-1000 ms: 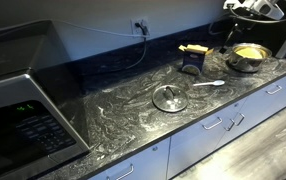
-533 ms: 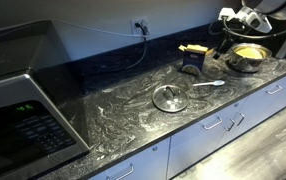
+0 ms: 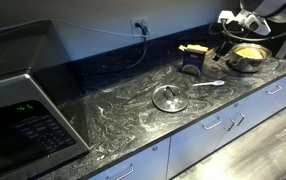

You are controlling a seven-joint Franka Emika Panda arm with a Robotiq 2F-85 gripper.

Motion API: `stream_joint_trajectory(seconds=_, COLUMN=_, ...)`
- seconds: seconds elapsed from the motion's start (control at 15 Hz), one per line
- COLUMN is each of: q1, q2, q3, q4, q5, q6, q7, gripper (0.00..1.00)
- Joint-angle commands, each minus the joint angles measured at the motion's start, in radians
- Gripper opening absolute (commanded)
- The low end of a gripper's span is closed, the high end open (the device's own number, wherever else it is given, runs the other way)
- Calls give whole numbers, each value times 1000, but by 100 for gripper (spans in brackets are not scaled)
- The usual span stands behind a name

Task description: Pick up the lid from the pot and put it on the counter, then pick up the box and pour some of its contents in the pot, then pick up the spoon and stir and finally, pick up the lid and cover the pot

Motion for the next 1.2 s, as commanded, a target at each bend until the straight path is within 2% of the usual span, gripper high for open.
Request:
stream_joint_trajectory(seconds=0.0, q1=-26, q2=42, q3=20, q4=31, q5=35, q6=19, q7=-33, gripper=100)
stream_joint_trajectory(seconds=0.2, q1=-42, q2=67, q3=32, q4=43, q5=66, q6=34, q7=-75, gripper=100)
stream_joint_trajectory(seconds=0.4, q1=-63, q2=90, q3=56, q4=54, q5=145, q6=64, q7=-158, gripper=100)
stream_joint_trajectory(seconds=1.13, q1=-62, q2=170, q3=60, q4=81, q5=329, q6=94, q7=-290, gripper=100)
